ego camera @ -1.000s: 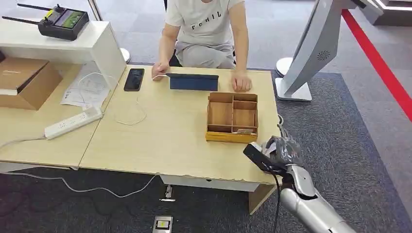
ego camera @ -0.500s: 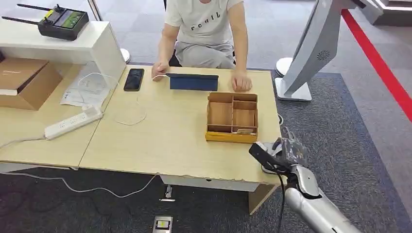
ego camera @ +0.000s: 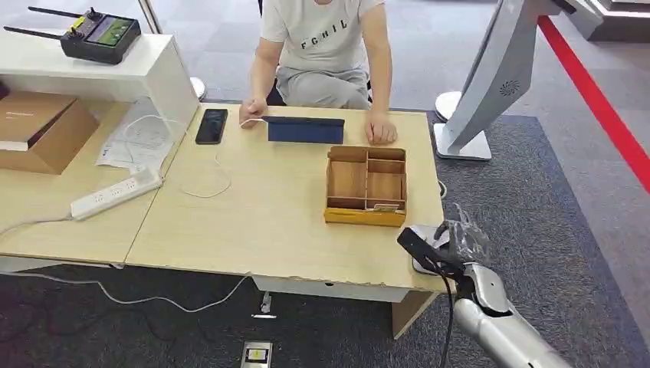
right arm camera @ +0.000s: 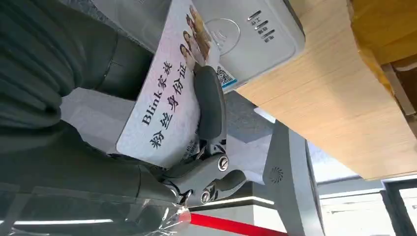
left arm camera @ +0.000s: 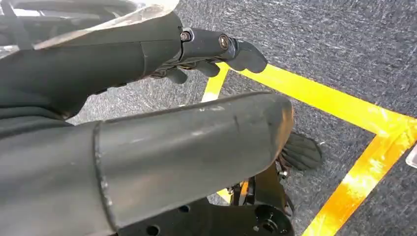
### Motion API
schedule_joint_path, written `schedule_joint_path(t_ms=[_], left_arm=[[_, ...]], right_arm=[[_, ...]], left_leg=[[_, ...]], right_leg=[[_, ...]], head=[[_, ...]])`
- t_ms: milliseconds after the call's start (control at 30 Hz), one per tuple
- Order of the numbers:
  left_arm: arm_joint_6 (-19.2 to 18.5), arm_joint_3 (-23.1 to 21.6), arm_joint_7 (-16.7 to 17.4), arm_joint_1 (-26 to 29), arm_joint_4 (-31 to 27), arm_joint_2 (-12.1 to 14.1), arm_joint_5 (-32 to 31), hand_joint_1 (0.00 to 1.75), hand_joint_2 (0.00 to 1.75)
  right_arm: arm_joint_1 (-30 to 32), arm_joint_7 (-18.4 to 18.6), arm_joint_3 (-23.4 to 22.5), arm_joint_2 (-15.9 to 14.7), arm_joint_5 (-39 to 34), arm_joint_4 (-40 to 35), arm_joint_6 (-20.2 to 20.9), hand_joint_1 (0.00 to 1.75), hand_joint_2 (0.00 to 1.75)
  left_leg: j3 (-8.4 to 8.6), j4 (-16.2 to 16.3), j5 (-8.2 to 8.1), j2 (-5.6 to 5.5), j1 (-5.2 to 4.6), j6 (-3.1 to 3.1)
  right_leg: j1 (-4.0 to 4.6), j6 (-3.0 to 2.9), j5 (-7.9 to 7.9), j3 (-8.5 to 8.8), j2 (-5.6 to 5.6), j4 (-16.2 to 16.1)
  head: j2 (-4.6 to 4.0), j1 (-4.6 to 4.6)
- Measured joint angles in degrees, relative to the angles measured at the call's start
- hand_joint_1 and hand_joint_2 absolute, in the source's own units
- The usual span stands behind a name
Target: Pass the card to the sensor for recognition and then transmit it.
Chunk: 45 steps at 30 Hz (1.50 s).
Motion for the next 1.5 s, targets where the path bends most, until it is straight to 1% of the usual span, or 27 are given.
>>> schedule_joint_path(t_ms=[200,300,433,533,567,767,867,933,1000,1033,1133,1333,1500], left_arm=[[-0.2,0.0,0.1,0.0,0.0,-0.1,-0.1,0.0,0.0],[-0.3,0.0,0.1,0.0,0.0,-0.1,-0.1,0.0,0.0],[-0.3,0.0,-0.1,0.0,0.0,-0.1,0.1,0.0,0.0],[-0.3,0.0,-0.5,0.0,0.0,-0.2,0.2,0.0,0.0],[-0.3,0.0,-0.5,0.0,0.0,-0.2,0.2,0.0,0.0],[-0.3,0.0,0.1,0.0,0.0,-0.2,-1.0,0.0,0.0],[-0.4,0.0,0.2,0.0,0.0,-0.2,-1.2,0.0,0.0],[-0.8,-0.1,0.4,0.0,0.0,-0.2,-1.8,0.0,0.0],[-1.2,-0.2,0.3,-0.1,0.0,-0.2,-2.2,0.0,0.0],[-1.4,-0.2,0.3,-0.2,0.0,-0.1,-2.3,0.0,0.0],[-1.5,-0.2,0.1,-0.3,0.0,-0.1,-3.0,0.0,0.0],[-1.4,-0.4,0.2,-0.3,0.0,0.0,-3.1,0.0,0.0],[-1.5,-1.2,1.2,-0.3,0.0,0.0,-3.2,0.0,0.0]], right_arm=[[0.2,-0.3,0.0,0.3,0.2,0.3,-0.8,1.75,1.75],[0.2,0.1,-0.2,0.0,2.0,-0.3,-1.1,1.75,1.75],[-0.7,1.2,-1.2,-1.2,7.3,-4.3,-1.4,1.75,1.75],[-2.6,1.2,-2.3,-2.2,10.8,-8.2,-1.3,1.75,1.75],[-3.4,1.1,-2.6,-2.5,11.7,-9.5,-0.9,1.75,1.75],[-10.0,1.2,-3.1,-4.0,15.2,-17.4,4.7,1.75,1.75],[-12.7,1.2,-2.8,-4.0,16.4,-19.4,6.6,1.75,1.75],[-15.8,1.2,-1.4,-3.9,19.1,-20.0,8.1,1.75,1.75],[-17.4,1.2,-0.5,-3.7,20.7,-20.2,8.7,1.75,1.75],[-18.9,1.1,0.3,-3.4,22.5,-20.1,9.6,1.75,1.75],[-21.7,1.0,2.8,-2.0,24.3,-19.3,11.3,1.75,1.75],[-25.5,1.0,6.6,1.2,24.7,-15.6,12.1,1.75,1.75],[-28.1,1.2,8.8,4.0,25.7,-10.9,14.5,1.75,1.75]], left_leg=[[0.03,0.0,0.0,0.0,0.0,0.0],[-0.01,0.0,0.01,0.0,0.0,0.0],[-0.06,0.0,0.03,-0.01,-0.01,-0.02],[-0.06,0.0,0.03,0.03,-0.01,-0.02],[-0.05,0.0,0.03,0.03,-0.01,-0.02],[-0.06,0.0,0.06,0.04,-0.01,-0.03],[-0.1,0.0,0.07,0.03,0.0,-0.03],[-0.13,0.0,0.07,0.03,-0.01,-0.04],[-0.11,0.0,0.07,0.03,0.0,-0.04],[-0.1,0.0,0.07,0.03,0.03,-0.04],[-0.13,0.0,0.09,0.01,0.04,-0.07],[-0.15,0.0,0.09,0.01,0.05,-0.07],[-0.16,0.0,0.09,0.01,0.05,-0.07]], right_leg=[[0.0,-0.01,0.02,0.03,0.0,0.0],[0.0,0.0,0.04,0.04,0.0,0.0],[-0.01,0.0,0.08,-0.01,0.0,0.0],[-0.01,0.01,0.08,0.0,0.01,0.0],[-0.01,0.01,0.08,0.0,0.01,0.0],[-0.01,0.01,0.09,-0.02,0.01,0.0],[-0.01,0.01,0.09,-0.02,0.0,0.0],[-0.01,-0.02,0.11,-0.11,0.03,0.0],[0.0,-0.02,0.11,-0.1,0.05,0.0],[0.02,-0.02,0.11,-0.07,0.05,0.0],[0.03,-0.02,0.11,-0.08,0.02,0.0],[0.04,-0.02,0.11,-0.1,0.02,0.0],[0.04,-0.02,0.11,-0.1,0.02,0.0]], head=[[0.0,-0.02],[0.0,-0.02],[0.0,-0.04],[0.0,-0.02],[0.0,-0.02],[0.0,-0.02],[0.0,-0.02],[0.0,-0.04],[0.0,-0.04],[0.0,0.0],[0.0,-0.02],[0.0,0.0],[0.0,-0.02]])
